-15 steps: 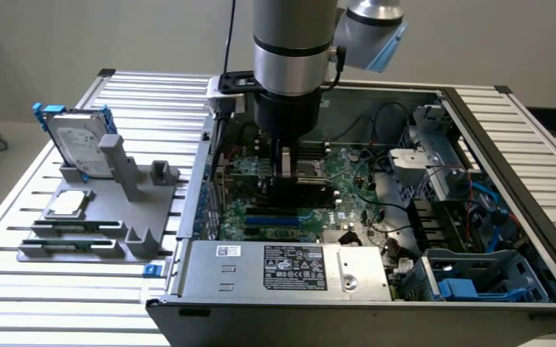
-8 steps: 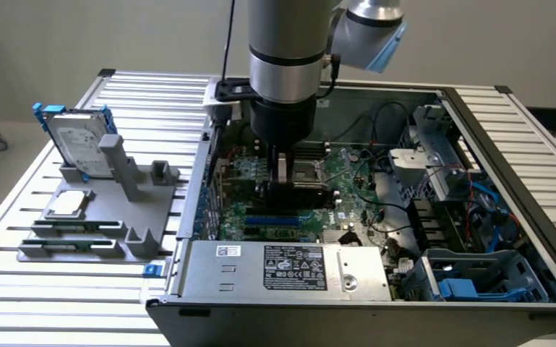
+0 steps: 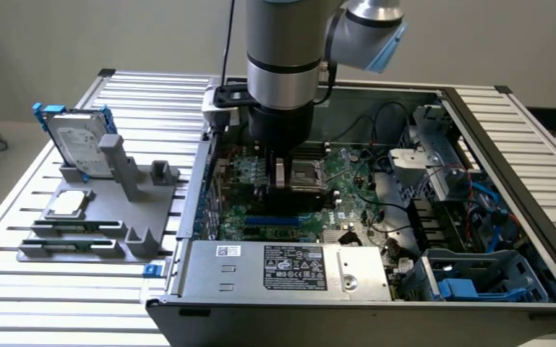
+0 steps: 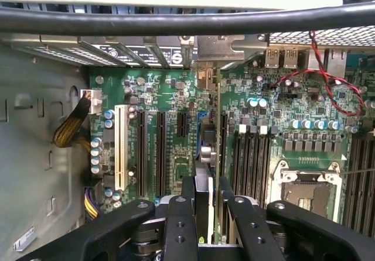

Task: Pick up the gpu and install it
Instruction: 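Insert the gpu into the slot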

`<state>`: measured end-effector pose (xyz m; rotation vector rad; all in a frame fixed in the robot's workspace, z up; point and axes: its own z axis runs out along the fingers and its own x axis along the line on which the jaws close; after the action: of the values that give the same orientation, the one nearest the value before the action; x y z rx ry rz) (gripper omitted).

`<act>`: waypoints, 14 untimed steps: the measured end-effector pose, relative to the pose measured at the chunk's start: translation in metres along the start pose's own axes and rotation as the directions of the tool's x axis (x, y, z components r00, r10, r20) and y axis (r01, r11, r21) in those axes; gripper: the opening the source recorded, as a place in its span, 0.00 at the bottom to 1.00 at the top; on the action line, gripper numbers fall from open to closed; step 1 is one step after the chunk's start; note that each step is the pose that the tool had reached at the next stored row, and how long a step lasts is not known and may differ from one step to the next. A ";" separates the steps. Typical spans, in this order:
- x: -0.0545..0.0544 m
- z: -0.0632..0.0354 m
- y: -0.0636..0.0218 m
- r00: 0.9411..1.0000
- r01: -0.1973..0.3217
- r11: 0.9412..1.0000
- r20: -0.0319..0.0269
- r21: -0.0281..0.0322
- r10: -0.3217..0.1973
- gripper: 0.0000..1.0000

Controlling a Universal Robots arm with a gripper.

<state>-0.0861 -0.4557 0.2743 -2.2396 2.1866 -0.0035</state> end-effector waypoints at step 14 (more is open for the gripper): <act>0.005 0.0057 0.0027 1.000 -0.004 1.000 0.000 0.003 0.004 0.27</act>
<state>-0.0886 -0.4603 0.2686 -2.2340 2.1896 -0.0065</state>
